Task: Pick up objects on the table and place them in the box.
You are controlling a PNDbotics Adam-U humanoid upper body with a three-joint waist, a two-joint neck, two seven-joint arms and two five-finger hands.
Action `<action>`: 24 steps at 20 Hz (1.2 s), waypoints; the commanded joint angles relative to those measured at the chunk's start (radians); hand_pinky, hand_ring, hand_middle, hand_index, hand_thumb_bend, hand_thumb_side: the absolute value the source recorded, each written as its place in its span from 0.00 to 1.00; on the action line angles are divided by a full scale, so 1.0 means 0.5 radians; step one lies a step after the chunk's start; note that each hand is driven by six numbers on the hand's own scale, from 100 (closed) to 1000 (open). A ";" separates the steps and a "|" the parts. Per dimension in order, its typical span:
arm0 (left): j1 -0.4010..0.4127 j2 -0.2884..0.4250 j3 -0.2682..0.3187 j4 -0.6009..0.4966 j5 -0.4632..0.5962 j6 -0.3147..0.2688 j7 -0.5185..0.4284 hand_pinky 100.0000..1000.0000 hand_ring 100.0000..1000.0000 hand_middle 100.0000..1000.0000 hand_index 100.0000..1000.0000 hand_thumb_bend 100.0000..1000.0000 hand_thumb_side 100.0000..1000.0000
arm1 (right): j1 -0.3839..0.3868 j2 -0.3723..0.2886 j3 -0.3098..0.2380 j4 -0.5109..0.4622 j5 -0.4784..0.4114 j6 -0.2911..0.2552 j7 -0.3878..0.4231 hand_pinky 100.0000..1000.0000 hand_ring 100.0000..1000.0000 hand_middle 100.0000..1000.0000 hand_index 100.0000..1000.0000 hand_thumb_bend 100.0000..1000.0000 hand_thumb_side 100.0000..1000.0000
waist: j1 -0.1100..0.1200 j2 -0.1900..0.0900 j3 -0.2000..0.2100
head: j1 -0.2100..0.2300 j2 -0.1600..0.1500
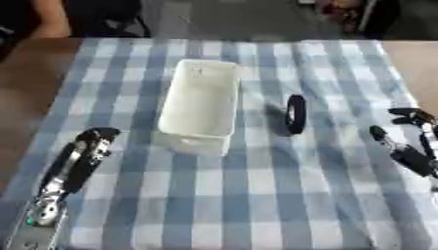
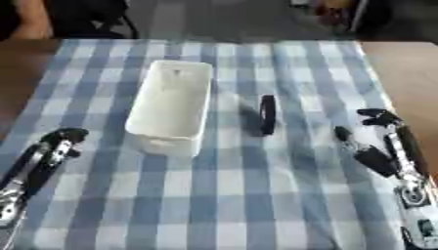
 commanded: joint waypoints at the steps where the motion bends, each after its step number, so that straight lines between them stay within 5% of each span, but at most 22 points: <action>1: -0.020 0.026 0.011 -0.034 -0.008 -0.007 -0.002 0.64 0.77 0.78 0.78 1.00 1.00 | -0.027 -0.036 -0.001 -0.029 0.004 0.000 0.003 0.91 0.72 0.75 0.79 0.57 0.69 | -0.003 -0.023 0.002 | -0.005 0.002; 9: -0.016 0.029 0.010 -0.033 -0.010 -0.007 -0.002 0.64 0.77 0.78 0.78 1.00 1.00 | -0.053 -0.044 0.015 -0.017 0.002 -0.001 0.011 0.92 0.71 0.75 0.79 0.57 0.69 | -0.006 -0.025 0.001 | -0.007 0.002; 24: -0.017 0.025 -0.005 -0.025 -0.008 -0.012 -0.017 0.64 0.77 0.78 0.78 1.00 1.00 | -0.368 0.001 0.192 0.256 0.047 -0.054 0.078 0.92 0.71 0.74 0.77 0.57 0.67 | -0.008 -0.031 0.026 | -0.036 0.002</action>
